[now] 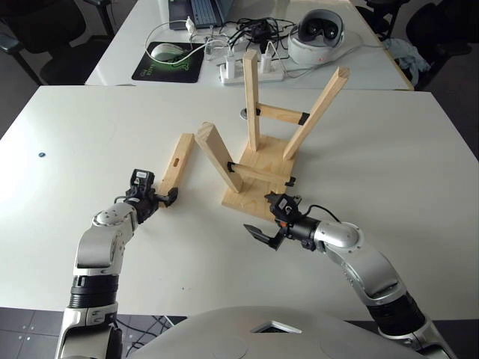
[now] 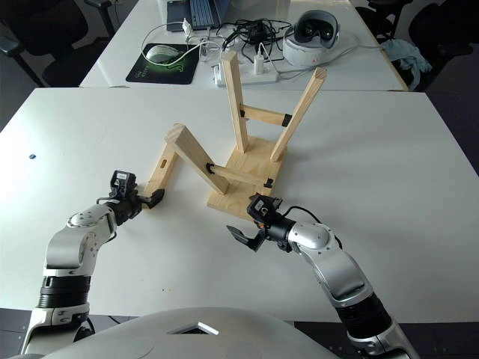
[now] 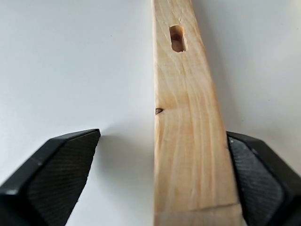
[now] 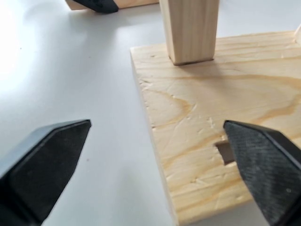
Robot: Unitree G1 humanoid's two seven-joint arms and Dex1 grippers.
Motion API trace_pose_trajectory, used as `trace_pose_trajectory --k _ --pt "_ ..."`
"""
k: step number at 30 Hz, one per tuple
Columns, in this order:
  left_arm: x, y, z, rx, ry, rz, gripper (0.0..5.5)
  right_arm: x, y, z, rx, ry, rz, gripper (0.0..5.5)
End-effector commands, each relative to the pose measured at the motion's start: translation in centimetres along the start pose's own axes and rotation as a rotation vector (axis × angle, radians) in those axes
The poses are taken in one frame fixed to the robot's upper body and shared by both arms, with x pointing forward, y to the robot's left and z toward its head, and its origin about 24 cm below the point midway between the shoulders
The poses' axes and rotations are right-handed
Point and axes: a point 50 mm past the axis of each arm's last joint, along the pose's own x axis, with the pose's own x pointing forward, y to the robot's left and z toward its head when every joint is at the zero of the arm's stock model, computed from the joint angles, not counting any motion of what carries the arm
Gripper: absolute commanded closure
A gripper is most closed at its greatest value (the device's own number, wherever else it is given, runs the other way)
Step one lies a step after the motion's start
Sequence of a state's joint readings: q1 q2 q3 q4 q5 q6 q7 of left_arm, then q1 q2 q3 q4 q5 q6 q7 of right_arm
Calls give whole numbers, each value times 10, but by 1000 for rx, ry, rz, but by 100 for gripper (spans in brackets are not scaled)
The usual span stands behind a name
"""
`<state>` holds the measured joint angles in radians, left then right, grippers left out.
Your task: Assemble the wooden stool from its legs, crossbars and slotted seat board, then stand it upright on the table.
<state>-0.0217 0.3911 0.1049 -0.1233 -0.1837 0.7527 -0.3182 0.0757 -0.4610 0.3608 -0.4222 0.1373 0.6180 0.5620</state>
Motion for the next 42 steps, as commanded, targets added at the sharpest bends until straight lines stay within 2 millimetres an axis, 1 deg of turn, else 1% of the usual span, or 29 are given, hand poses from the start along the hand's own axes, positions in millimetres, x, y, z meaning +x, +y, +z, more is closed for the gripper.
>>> trace_pose_trajectory --k 1,3,5,7,12,16,19,22,27,28,31,38,42 --pt "-5 9 4 -1 -13 36 184 3 6 -16 68 67 6 27" --pt "-12 7 14 4 -50 47 219 4 8 -15 69 66 14 27" --pt "-15 1 26 10 -78 31 219 3 9 -16 79 65 4 27" --pt "-14 -5 33 16 -83 10 219 3 10 -18 89 65 -6 27" --pt "-7 4 26 33 -23 15 219 5 12 -14 99 52 -7 27" --pt "-7 12 23 41 -16 41 219 5 12 -15 102 57 -1 27" --pt "-7 14 23 64 -14 51 219 4 14 -17 100 66 10 27" --pt "-6 11 23 71 -16 30 183 3 14 -18 96 72 10 27" --pt "-7 6 27 49 -34 -12 106 3 13 -18 91 79 21 27" --pt "-6 6 28 54 -31 -18 99 3 13 -19 92 80 20 27" --pt "-4 6 23 56 -6 -39 53 3 15 -19 95 79 24 27" --pt "9 16 14 50 50 -84 53 5 14 -16 84 73 31 27" --pt "16 22 13 46 59 -102 53 7 13 -14 78 72 35 27"
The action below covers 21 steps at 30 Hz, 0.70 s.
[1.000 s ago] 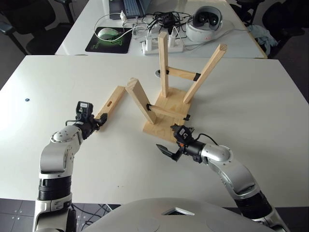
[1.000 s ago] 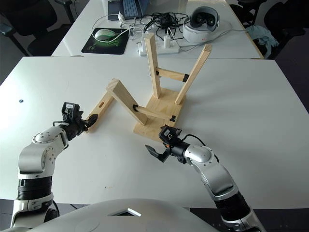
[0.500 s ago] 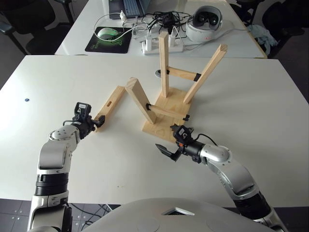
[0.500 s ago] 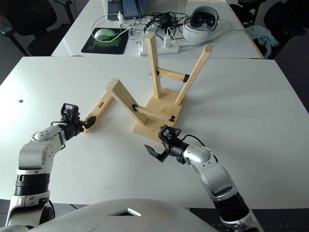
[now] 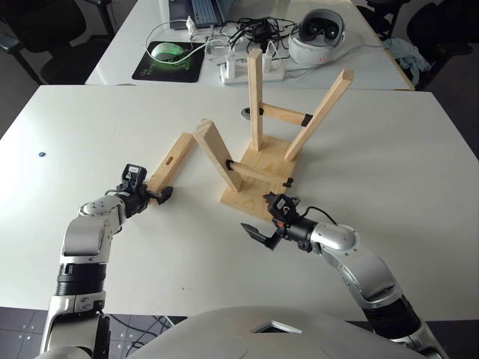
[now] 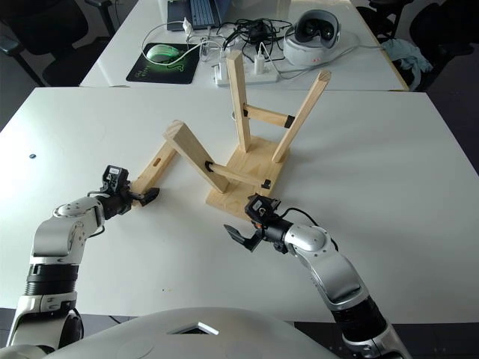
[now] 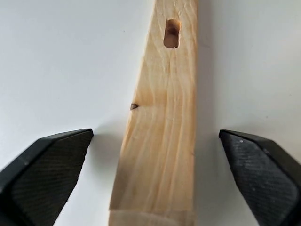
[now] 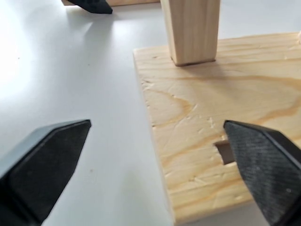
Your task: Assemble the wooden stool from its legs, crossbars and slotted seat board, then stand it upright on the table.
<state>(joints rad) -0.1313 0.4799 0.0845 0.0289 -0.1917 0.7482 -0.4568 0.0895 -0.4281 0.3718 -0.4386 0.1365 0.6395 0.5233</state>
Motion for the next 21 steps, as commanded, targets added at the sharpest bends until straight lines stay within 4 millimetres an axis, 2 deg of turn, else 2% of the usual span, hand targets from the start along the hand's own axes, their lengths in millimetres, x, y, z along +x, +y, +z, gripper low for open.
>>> trace_pose_trajectory --k 1,3,5,11,14,21 --pt "6 7 4 16 9 -21 53 3 6 -16 47 84 51 27" --pt "8 7 7 23 3 -41 53 3 7 -16 47 85 50 27" --pt "8 6 7 28 1 -54 77 4 6 -16 42 86 52 27" --pt "11 0 8 40 8 -93 171 5 5 -15 40 85 54 27" --pt "13 0 8 48 13 -96 201 6 5 -15 37 84 55 27" --pt "12 10 6 67 27 -72 311 4 3 -13 25 86 60 27"
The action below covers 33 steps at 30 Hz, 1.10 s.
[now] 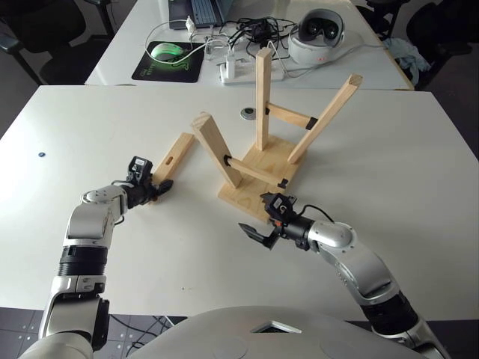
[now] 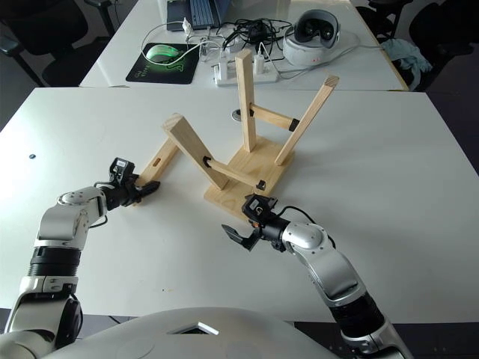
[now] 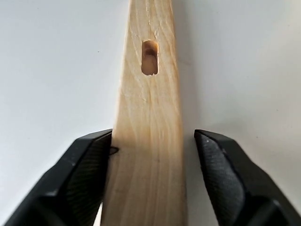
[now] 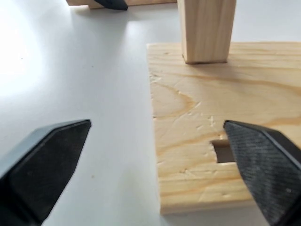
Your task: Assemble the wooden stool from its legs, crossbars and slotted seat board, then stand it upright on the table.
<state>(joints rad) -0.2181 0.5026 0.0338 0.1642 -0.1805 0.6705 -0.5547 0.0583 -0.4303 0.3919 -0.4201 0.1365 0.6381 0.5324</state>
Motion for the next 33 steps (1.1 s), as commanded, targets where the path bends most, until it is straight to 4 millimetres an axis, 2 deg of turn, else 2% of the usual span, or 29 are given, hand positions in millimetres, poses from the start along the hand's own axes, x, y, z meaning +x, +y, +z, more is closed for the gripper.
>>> trace_pose_trajectory --k 1,3,8,11,20,22,29,31,33 --pt "-2 10 -6 22 34 22 327 0 3 -16 44 83 40 27" --pt "-3 13 -9 31 35 25 344 -1 1 -15 46 79 39 27" --pt "-7 20 -11 58 -31 24 344 -6 -8 -12 51 52 28 27" --pt "-12 27 -4 29 -118 31 344 -13 -14 -5 62 -11 32 27" --pt "-43 51 23 0 -341 123 344 -50 -38 9 63 -112 65 27" --pt "-53 53 38 27 -423 127 344 -64 -46 11 87 -127 52 27" --pt "-102 50 103 179 -716 20 344 -146 -90 3 200 -42 -9 27" --pt "-118 41 127 204 -806 -72 344 -170 -103 14 239 -89 -14 27" --pt "-134 25 154 202 -891 -223 344 -185 -112 41 259 -244 18 27"
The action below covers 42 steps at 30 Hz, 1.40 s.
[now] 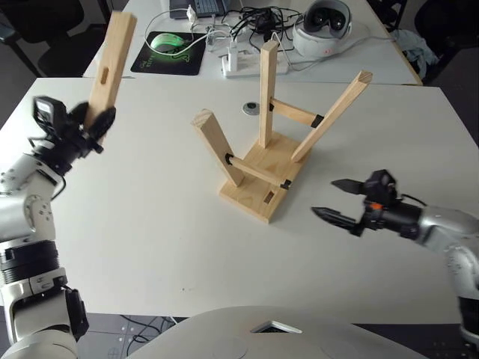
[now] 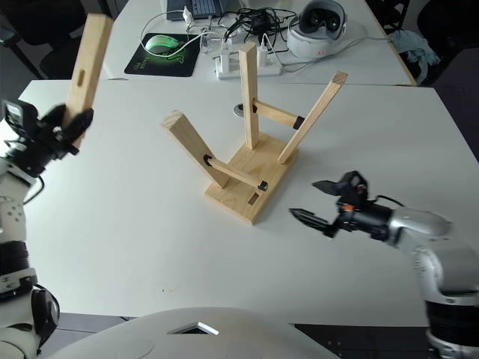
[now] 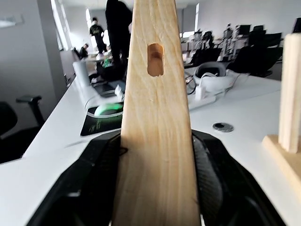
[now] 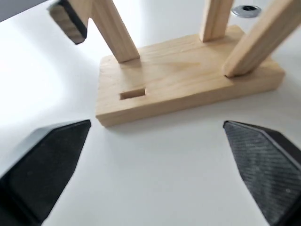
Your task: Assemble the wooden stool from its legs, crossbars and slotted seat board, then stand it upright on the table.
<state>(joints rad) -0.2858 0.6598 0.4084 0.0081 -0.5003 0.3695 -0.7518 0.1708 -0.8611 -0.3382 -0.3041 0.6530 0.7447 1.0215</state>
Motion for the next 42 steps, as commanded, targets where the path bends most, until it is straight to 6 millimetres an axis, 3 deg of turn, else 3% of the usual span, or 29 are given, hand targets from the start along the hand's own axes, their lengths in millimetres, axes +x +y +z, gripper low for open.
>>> trace_pose_trajectory --k 1,4,6,11,15,18,23,28,42 --pt "16 -22 78 -47 -217 -268 344 -30 -3 60 19 -273 97 27" --pt "24 -55 130 -219 -344 -556 344 -25 14 104 24 -513 277 27" --pt "28 -74 156 -307 -392 -745 344 -16 27 119 25 -602 370 27" --pt "37 -117 179 -454 -380 -1104 344 5 54 146 65 -722 547 27" --pt "47 -150 173 -477 -262 -1253 344 25 73 161 103 -757 605 27" --pt "52 -160 157 -450 -181 -1253 344 35 87 171 137 -777 649 27" --pt "53 -156 145 -433 -159 -1208 344 32 98 166 150 -741 693 27" --pt "51 -144 147 -422 -182 -1171 344 23 84 154 177 -687 654 27" --pt "51 -144 123 -444 -112 -1163 344 11 85 172 216 -827 771 27"
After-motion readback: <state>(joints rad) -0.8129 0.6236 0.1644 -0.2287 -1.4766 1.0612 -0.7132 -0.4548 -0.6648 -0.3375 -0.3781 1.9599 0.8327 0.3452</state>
